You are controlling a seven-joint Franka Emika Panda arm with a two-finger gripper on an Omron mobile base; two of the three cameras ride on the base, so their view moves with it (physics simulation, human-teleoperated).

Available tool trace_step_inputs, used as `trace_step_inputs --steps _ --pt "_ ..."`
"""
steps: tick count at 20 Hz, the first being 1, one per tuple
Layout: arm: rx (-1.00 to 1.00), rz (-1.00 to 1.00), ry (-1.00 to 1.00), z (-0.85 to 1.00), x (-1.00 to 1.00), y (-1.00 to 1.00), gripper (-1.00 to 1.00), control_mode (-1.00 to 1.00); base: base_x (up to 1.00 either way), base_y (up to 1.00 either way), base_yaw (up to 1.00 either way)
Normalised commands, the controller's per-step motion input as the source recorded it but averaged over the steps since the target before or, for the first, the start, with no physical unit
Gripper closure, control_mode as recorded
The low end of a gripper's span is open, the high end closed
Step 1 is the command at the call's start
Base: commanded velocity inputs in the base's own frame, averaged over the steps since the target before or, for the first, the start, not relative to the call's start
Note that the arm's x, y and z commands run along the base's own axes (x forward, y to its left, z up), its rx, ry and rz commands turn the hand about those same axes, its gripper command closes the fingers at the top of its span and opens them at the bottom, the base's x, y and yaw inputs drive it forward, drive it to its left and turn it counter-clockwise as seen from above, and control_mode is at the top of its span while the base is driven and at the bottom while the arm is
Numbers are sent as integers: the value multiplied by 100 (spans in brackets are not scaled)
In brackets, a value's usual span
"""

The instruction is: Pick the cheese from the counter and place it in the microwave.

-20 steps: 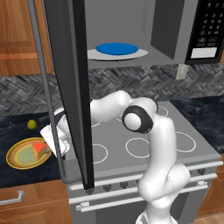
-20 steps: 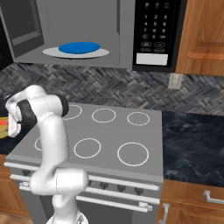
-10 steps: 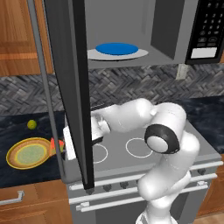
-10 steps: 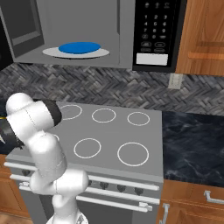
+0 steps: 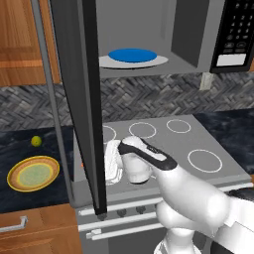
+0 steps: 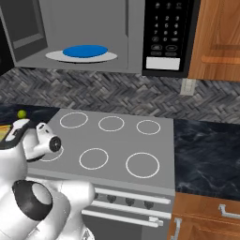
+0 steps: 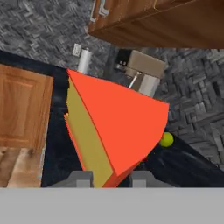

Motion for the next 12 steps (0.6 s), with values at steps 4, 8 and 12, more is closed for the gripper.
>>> trace_step_inputs --steps 4,8,12 --pt "9 -28 13 100 -45 -96 100 -100 0 0 0" --pt "4 -32 17 100 -53 -62 100 -100 0 0 0" --pt "1 -32 29 100 -26 -62 100 -100 0 0 0"
